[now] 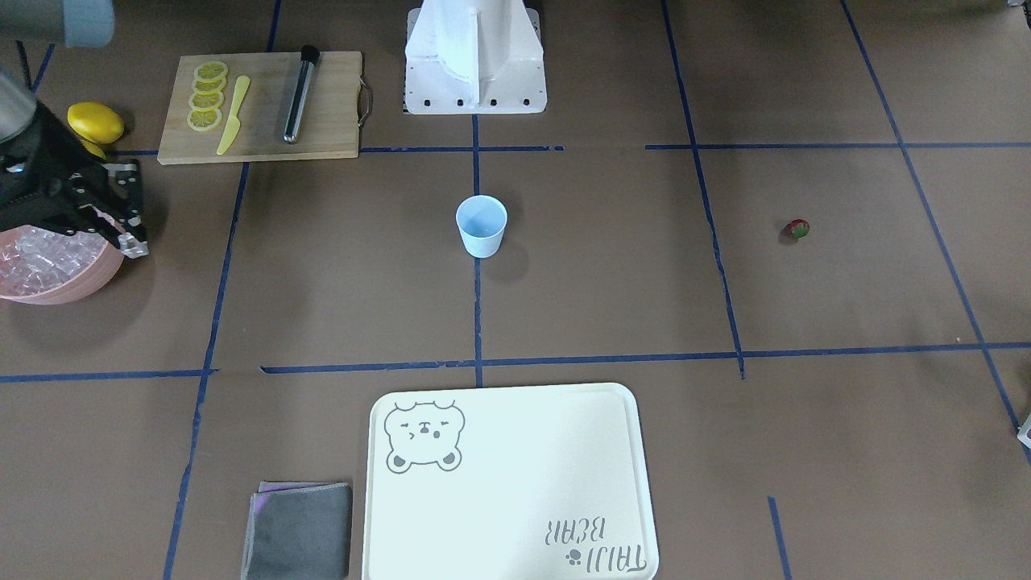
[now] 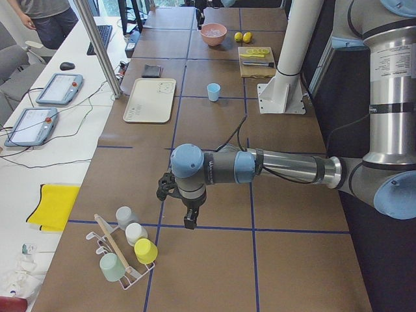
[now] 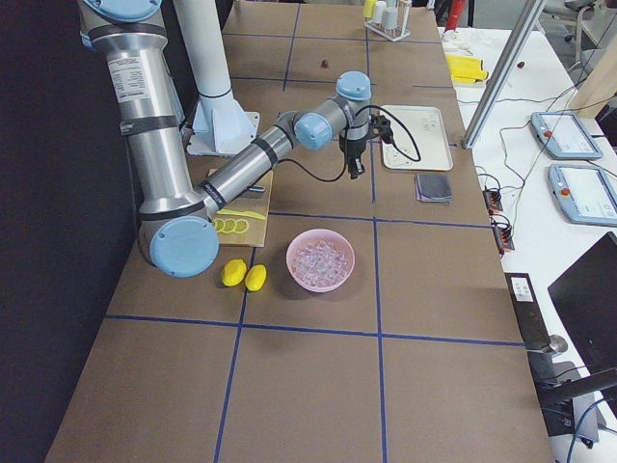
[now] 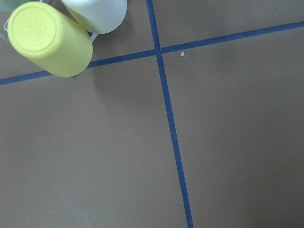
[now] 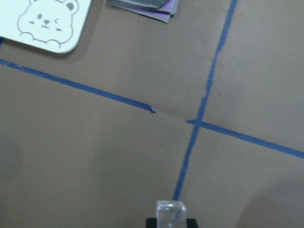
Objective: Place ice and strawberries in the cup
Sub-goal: 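Lift the ice cube and carry it over the light-blue cup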
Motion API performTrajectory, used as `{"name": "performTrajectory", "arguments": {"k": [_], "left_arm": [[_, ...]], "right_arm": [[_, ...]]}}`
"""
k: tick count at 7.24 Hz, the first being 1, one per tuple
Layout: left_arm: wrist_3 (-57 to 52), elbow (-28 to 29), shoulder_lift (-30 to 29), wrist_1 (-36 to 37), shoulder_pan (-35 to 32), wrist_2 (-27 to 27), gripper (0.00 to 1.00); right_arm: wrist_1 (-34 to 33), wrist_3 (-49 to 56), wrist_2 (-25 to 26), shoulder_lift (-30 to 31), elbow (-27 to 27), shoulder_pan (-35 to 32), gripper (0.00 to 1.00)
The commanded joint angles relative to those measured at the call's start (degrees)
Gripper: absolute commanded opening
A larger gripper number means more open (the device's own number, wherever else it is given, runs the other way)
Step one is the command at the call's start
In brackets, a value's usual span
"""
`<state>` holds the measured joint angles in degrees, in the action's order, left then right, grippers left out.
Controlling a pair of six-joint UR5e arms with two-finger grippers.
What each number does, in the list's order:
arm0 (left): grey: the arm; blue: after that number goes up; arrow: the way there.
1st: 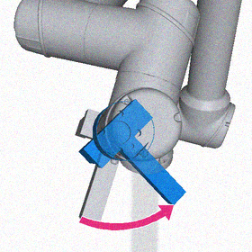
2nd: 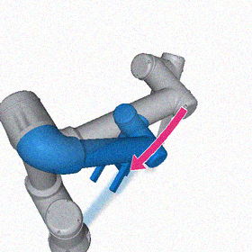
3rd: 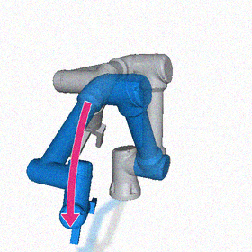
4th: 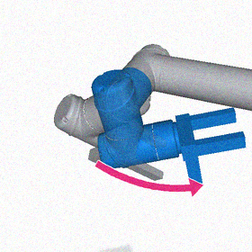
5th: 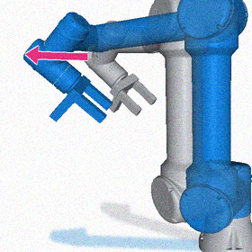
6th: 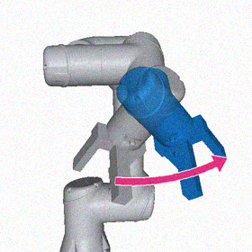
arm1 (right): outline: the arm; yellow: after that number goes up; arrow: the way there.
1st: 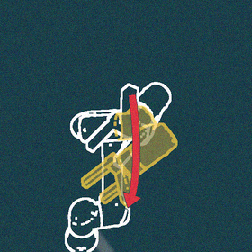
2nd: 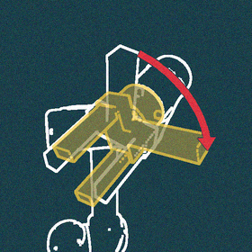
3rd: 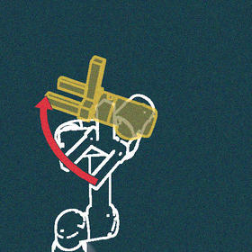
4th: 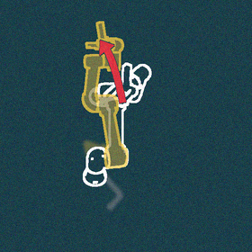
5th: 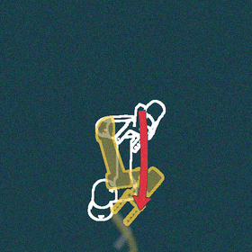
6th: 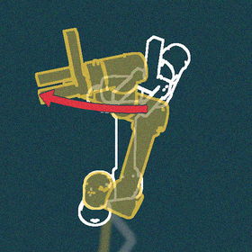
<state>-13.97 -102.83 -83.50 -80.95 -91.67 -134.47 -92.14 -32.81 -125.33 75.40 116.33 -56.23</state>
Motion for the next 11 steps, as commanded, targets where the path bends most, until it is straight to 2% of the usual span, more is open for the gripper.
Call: {"name": "performTrajectory", "arguments": {"k": [1,2,5,9,11], "left_arm": [[0.00,0.09,0.00,-0.09,0.00,0.09,1.00],[0.00,0.09,0.00,-0.09,0.00,0.00,1.00],[0.00,0.00,0.00,-0.09,0.00,0.00,1.00],[-0.09,0.00,0.00,-0.09,0.00,0.00,1.00],[-0.09,0.00,0.00,-0.09,0.00,0.00,1.00]], "right_arm": [[-3.37,-14.33,8.03,-9.53,-0.31,11.61,0.03],[-5.83,-19.00,12.52,-14.09,-1.10,16.20,0.03],[-7.35,-26.15,17.47,-23.25,-6.18,21.41,0.03],[-7.09,-31.50,21.35,-32.22,-15.06,25.28,0.03],[-6.83,-33.72,23.63,-37.40,-21.55,27.04,0.04]]}}
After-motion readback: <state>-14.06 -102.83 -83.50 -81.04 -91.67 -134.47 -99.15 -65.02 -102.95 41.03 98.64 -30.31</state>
